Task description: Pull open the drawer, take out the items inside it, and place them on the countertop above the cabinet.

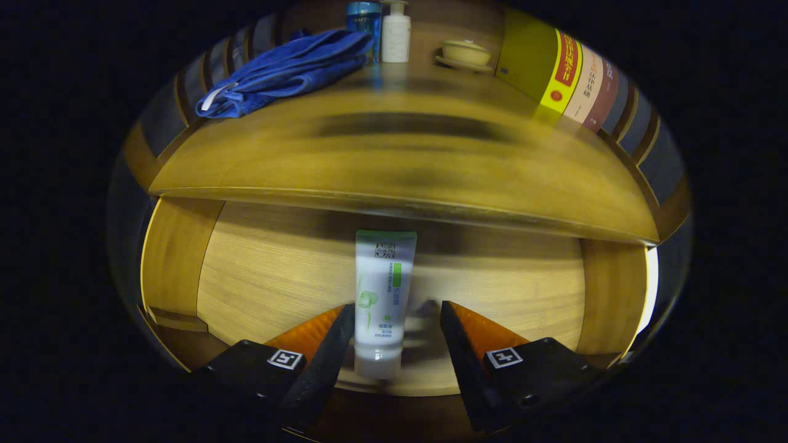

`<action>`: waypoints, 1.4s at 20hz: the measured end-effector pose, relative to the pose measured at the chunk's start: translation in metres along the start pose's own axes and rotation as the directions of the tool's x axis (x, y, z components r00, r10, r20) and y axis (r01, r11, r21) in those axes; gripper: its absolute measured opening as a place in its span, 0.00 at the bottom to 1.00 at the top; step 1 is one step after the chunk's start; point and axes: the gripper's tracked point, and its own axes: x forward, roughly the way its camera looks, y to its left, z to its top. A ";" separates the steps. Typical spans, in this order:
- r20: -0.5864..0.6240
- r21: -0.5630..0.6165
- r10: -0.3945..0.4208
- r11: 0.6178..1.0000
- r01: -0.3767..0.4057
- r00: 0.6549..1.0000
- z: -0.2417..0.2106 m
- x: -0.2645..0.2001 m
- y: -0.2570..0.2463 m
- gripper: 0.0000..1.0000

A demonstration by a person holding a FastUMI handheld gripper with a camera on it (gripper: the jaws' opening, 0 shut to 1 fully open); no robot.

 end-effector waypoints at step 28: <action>0.096 -0.001 0.062 0.998 -0.062 0.993 0.089 -0.198 -0.006 0.47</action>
